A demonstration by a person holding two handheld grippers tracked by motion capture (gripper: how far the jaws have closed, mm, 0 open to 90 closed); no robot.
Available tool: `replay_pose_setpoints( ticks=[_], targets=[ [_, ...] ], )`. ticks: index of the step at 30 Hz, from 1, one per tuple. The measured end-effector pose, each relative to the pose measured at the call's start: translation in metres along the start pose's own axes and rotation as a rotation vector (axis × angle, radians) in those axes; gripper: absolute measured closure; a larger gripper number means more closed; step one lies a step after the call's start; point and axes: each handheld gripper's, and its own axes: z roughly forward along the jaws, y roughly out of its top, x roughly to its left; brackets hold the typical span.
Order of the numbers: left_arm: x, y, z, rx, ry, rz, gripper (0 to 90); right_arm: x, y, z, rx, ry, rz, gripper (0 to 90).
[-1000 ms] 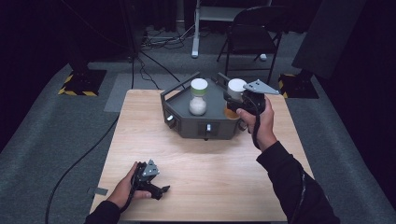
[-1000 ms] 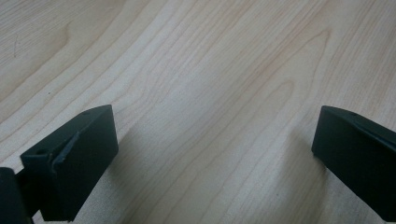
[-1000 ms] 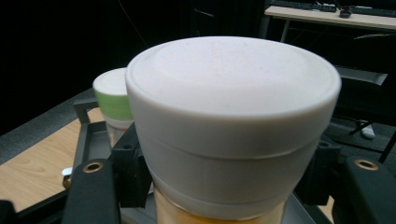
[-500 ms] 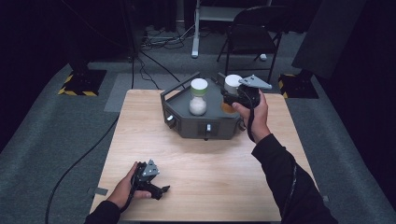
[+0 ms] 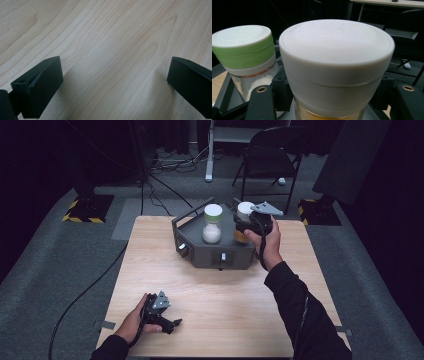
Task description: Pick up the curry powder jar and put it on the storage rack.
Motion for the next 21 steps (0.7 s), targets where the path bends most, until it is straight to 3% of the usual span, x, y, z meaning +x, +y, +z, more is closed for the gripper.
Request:
replay_pose_setpoints(
  ticks=[14, 21],
  targets=[
    [0.000, 0.000, 0.000, 0.000, 0.000, 0.000, 0.3, -0.007, -0.011, 0.011, 0.023, 0.007, 0.043, 34.2],
    [0.000, 0.000, 0.000, 0.000, -0.001, 0.000, 0.3, -0.008, -0.016, 0.012, 0.016, 0.010, 0.038, 34.0]
  ],
)
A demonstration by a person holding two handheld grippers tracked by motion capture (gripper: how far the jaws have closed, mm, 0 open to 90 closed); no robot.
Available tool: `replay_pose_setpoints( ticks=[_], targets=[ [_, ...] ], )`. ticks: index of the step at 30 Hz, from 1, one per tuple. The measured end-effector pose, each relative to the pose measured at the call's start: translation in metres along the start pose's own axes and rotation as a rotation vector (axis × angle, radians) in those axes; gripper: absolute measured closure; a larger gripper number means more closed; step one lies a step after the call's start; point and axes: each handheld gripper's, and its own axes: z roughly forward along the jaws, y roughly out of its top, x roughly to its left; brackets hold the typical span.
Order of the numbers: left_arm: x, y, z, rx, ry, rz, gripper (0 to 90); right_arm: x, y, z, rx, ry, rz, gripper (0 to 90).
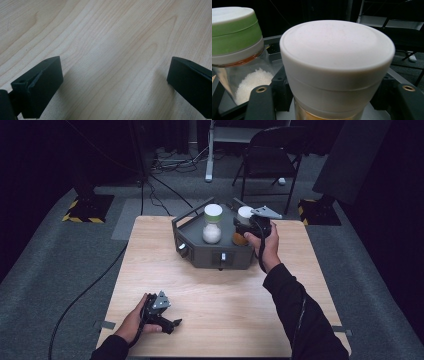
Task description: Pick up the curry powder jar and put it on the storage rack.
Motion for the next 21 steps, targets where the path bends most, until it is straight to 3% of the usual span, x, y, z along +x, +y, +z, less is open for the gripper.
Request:
replay_pose_setpoints(
  ticks=[9, 15, 21],
  targets=[
    [0.000, 0.000, 0.000, 0.001, 0.001, 0.001, 0.3, 0.009, -0.006, 0.000, -0.008, -0.039, -0.038, 25.3],
    [0.000, 0.000, 0.000, 0.000, 0.000, 0.002, 0.3, 0.012, -0.014, -0.005, -0.023, -0.060, -0.039, 10.4],
    [0.000, 0.000, 0.000, -0.001, -0.001, 0.002, 0.3, 0.012, -0.020, -0.013, -0.026, -0.056, -0.094, 6.4]
  ],
)
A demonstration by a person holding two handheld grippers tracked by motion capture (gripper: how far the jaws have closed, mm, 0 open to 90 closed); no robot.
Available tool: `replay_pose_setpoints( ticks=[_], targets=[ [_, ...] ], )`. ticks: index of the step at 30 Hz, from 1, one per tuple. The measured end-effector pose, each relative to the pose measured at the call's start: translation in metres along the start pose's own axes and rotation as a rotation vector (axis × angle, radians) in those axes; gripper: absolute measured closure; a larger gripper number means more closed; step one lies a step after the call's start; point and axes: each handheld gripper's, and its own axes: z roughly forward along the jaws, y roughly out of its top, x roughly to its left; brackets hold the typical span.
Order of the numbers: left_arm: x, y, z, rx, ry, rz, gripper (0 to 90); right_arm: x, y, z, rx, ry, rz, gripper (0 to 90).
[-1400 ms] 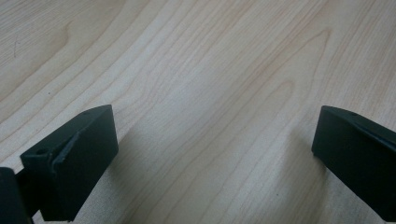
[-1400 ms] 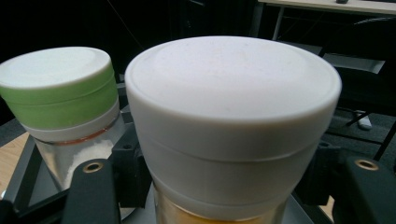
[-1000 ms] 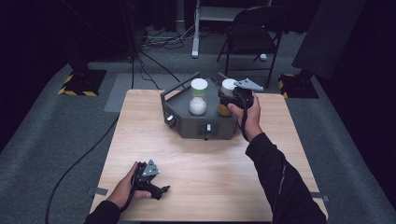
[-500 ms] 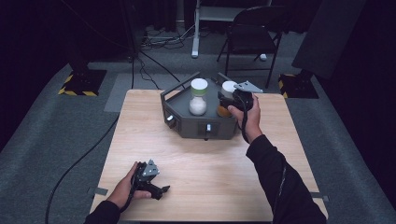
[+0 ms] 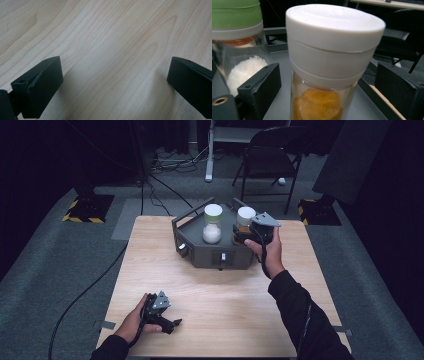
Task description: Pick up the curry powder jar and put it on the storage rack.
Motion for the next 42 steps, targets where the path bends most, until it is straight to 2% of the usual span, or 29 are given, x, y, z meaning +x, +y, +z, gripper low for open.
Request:
replay_pose_setpoints(
  ticks=[5, 14, 20, 22, 24, 26, 33, 42],
  targets=[
    [0.000, 0.000, 0.000, 0.000, 0.000, 0.000, 0.3, 0.000, -0.007, -0.009, -0.003, -0.001, -0.015, 5.9],
    [0.000, 0.000, 0.000, -0.001, 0.000, -0.001, 0.3, 0.003, -0.026, -0.033, -0.046, 0.011, -0.085, 5.1],
    [0.000, 0.000, 0.000, -0.001, 0.000, -0.001, 0.3, 0.002, -0.042, -0.051, -0.052, 0.048, -0.127, 5.1],
    [0.000, 0.000, 0.000, -0.001, 0.000, -0.001, 0.3, -0.001, -0.047, -0.056, -0.053, 0.082, -0.141, 4.8],
    [0.000, 0.000, 0.000, -0.002, 0.001, -0.001, 0.3, -0.001, -0.052, -0.061, -0.053, 0.094, -0.164, 4.5],
    [0.000, 0.000, 0.000, -0.002, 0.000, -0.002, 0.3, -0.003, -0.056, -0.065, -0.054, 0.119, -0.165, 4.5],
    [0.000, 0.000, 0.000, -0.001, 0.001, -0.002, 0.3, -0.002, -0.072, -0.070, -0.030, 0.163, -0.181, 3.2],
    [0.000, 0.000, 0.000, -0.002, 0.001, -0.002, 0.3, 0.003, -0.091, -0.071, 0.028, 0.203, -0.209, 3.2]
  ],
)
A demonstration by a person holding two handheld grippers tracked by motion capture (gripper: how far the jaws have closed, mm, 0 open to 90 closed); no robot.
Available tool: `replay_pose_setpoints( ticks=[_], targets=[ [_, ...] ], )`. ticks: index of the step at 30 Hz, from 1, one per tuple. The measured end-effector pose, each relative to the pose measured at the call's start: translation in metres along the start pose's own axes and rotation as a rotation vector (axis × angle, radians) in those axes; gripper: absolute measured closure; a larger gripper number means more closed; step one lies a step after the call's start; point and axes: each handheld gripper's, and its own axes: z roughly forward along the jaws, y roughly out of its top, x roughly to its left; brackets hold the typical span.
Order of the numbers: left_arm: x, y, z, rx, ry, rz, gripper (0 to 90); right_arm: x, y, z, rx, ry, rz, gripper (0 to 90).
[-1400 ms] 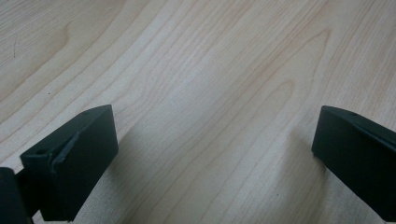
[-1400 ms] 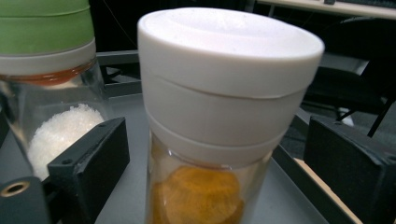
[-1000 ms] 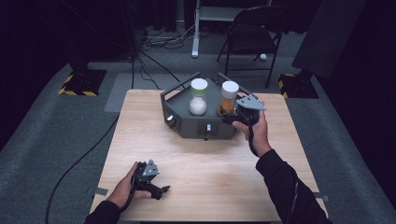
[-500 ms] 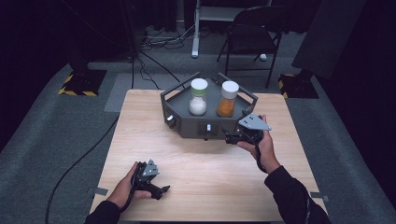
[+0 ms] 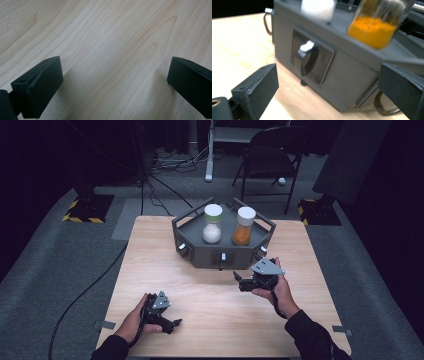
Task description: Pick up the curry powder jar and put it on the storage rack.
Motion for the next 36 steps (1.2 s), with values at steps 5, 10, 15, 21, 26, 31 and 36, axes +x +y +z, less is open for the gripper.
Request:
replay_pose_setpoints(
  ticks=[5, 10, 15, 21, 26, 31, 36],
  targets=[
    [0.000, 0.000, 0.000, 0.000, 0.000, 0.000, 0.3, 0.001, -0.011, 0.000, 0.034, 0.022, 0.003, 3.1],
    [0.000, 0.000, 0.000, 0.000, 0.000, 0.000, 0.3, 0.001, -0.021, -0.003, 0.072, 0.049, -0.040, 2.8],
    [0.000, 0.000, 0.000, 0.000, 0.000, 0.000, 0.3, -0.002, -0.030, -0.008, 0.101, 0.075, -0.051, 2.8],
    [0.000, 0.000, 0.000, 0.000, 0.000, 0.000, 0.3, -0.006, -0.039, -0.016, 0.154, 0.111, -0.065, 2.8],
    [0.000, 0.000, 0.000, 0.000, 0.000, 0.000, 0.3, -0.014, -0.046, -0.024, 0.190, 0.133, -0.050, 2.8],
    [0.000, 0.000, 0.000, 0.000, 0.000, 0.000, 0.3, -0.021, -0.054, -0.033, 0.220, 0.146, -0.043, 2.8],
    [0.000, 0.000, 0.000, 0.000, 0.000, 0.000, 0.3, -0.033, -0.061, -0.045, 0.249, 0.183, -0.028, 2.8]
  ],
)
